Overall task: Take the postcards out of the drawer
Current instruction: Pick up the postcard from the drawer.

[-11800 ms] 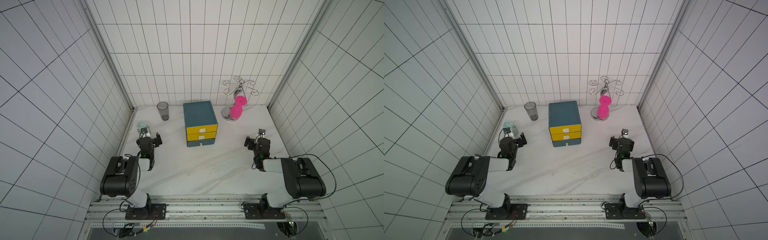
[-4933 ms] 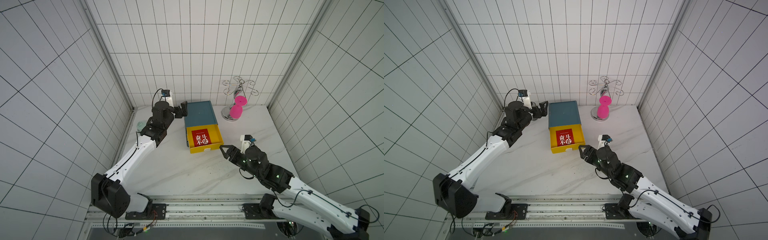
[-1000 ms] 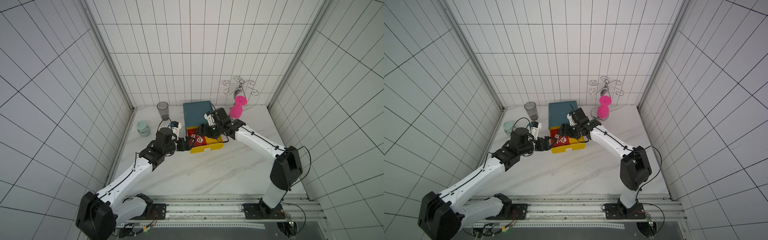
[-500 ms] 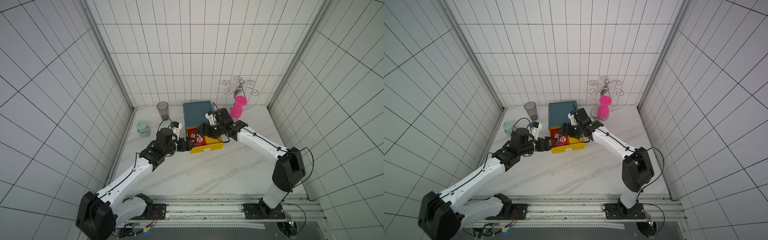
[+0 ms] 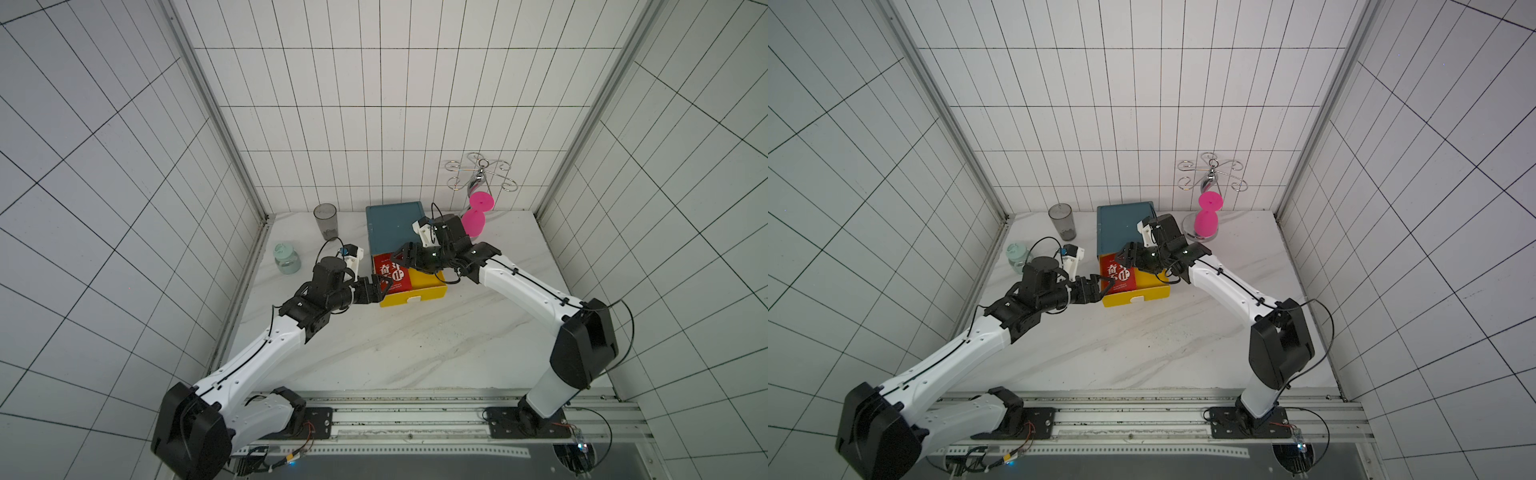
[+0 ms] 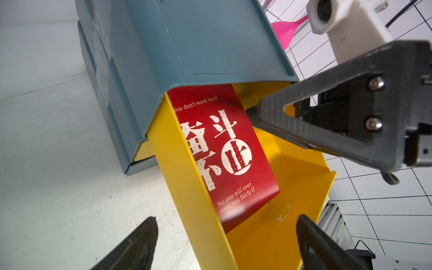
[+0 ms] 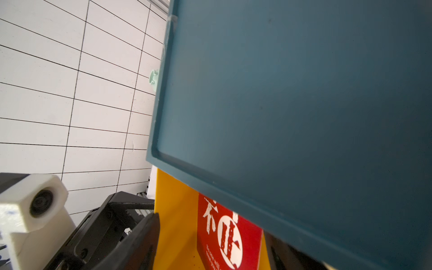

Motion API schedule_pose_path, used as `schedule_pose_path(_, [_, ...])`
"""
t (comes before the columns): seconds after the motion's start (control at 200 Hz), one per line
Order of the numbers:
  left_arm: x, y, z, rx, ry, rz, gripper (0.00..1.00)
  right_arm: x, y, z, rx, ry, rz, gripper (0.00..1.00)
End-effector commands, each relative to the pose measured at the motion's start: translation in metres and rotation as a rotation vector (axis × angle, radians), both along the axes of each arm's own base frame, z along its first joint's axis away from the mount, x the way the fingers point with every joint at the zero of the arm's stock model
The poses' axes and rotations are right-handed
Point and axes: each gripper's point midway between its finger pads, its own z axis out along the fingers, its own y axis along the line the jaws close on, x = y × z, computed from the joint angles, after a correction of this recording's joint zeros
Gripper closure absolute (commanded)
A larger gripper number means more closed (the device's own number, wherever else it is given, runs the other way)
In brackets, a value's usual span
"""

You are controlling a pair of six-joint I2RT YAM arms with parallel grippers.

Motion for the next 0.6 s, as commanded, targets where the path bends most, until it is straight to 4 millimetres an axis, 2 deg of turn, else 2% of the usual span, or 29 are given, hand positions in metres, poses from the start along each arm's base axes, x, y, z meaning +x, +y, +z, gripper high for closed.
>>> schedule_pose_path(0.0, [-0.001, 0.0, 0.002, -0.006, -0.014, 0.001, 0.09, -0.002, -0.003, 0.009, 0.053, -0.008, -0.005, 0.27])
schedule_pose_path(0.35, [-0.001, 0.001, 0.006, -0.008, -0.025, 0.005, 0.08, 0.002, -0.005, -0.001, 0.123, 0.051, -0.044, 0.34])
schedule_pose_path(0.595, [-0.002, 0.002, 0.007, -0.007, -0.024, 0.005, 0.08, 0.002, -0.005, -0.008, 0.133, 0.067, -0.056, 0.51])
